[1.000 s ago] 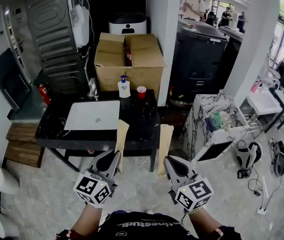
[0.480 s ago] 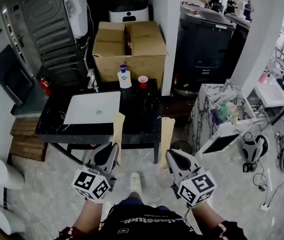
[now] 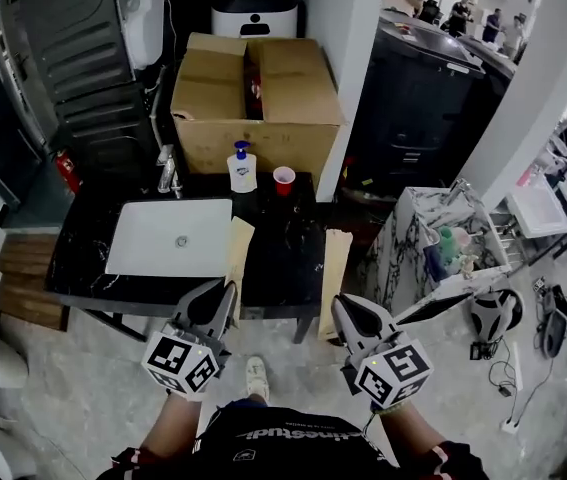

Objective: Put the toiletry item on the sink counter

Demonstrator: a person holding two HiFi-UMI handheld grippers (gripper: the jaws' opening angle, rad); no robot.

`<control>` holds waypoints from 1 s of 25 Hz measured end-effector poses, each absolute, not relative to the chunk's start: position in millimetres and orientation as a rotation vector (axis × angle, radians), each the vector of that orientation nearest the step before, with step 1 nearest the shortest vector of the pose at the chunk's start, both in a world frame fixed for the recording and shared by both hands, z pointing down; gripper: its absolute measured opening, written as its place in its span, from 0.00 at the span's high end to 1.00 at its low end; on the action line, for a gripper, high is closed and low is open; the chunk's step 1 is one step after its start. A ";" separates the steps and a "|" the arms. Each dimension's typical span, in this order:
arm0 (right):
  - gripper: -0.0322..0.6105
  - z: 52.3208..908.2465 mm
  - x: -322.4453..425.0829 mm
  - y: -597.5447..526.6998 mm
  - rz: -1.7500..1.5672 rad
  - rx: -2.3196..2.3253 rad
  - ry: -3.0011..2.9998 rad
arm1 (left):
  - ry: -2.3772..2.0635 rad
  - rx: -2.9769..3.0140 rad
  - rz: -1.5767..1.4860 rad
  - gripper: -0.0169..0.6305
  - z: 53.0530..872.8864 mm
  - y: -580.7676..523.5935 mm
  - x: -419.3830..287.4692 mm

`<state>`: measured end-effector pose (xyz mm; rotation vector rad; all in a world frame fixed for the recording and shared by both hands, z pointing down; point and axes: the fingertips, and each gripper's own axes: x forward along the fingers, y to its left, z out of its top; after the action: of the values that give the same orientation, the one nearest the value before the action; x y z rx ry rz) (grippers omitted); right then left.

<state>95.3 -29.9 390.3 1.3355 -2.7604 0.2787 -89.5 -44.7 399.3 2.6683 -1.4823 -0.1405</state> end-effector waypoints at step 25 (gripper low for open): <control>0.89 385.4 44.1 -241.5 0.386 1.325 -2.720 | -1.403 2.635 -0.190 0.92 395.1 -254.9 -120.9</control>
<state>44.1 -241.5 385.4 1.3247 -2.7202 0.3859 -120.9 -254.9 395.1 2.6345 -1.4026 -0.1899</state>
